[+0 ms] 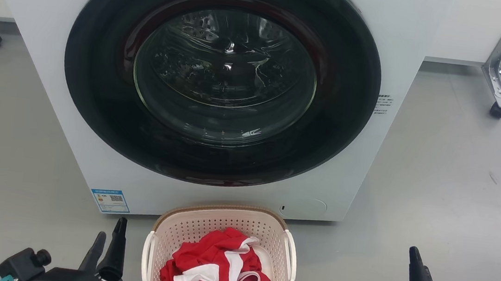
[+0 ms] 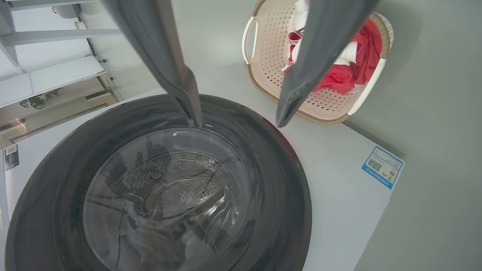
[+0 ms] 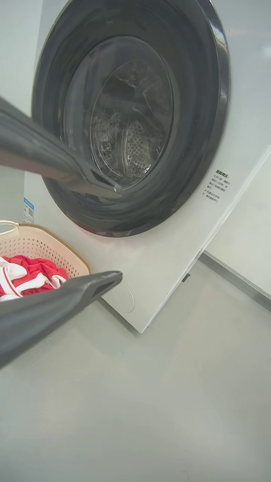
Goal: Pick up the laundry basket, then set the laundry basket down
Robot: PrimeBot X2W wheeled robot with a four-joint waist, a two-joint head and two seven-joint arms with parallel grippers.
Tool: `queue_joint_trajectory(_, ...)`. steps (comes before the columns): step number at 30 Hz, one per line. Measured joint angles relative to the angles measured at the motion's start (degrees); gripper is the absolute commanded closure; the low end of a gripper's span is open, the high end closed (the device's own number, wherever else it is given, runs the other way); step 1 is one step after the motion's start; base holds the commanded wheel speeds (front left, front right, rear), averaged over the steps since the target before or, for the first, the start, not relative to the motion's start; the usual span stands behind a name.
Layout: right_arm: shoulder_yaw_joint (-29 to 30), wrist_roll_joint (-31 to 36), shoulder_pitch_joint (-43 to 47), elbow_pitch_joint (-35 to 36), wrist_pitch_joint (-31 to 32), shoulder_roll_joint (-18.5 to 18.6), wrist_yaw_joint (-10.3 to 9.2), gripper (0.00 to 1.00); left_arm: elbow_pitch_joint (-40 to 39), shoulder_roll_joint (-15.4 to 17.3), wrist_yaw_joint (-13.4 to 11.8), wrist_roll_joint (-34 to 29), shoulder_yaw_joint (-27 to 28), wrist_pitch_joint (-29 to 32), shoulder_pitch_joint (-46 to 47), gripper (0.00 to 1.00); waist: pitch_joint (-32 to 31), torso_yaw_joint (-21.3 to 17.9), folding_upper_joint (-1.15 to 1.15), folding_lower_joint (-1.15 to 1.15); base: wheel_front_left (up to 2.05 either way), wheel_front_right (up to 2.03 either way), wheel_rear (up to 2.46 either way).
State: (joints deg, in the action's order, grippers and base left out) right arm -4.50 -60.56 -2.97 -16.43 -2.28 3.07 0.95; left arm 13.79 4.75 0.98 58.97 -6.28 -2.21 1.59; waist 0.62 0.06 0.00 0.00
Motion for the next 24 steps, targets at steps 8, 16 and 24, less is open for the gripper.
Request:
queue_joint_trajectory(8, -1.38, 5.87, 0.00, 0.78, -1.43, 0.18, -1.03, 0.00, -0.71, 0.63, -1.05, -7.11, -1.53, -1.49, -0.18, 0.00, 0.16, 0.01, 0.00, 0.00, 0.00, 0.00, 0.00)
queue_joint_trajectory(16, -2.75, 12.17, 0.01, 1.25, -3.27, 0.29, -2.05, 0.00, -1.46, 0.74, -2.08, -14.36, -2.55, -3.26, -0.86, 0.00, 0.14, 0.01, 0.00, 0.00, 0.00, 0.00, 0.00)
queue_joint_trajectory(24, -4.22, 18.57, 0.08, 1.88, -4.95, 0.32, -3.31, 0.00, -2.40, 1.01, -3.24, -21.64, -3.79, -5.04, -1.83, 0.00, -0.15, -0.02, 0.00, 0.00, 0.00, 0.00, 0.00)
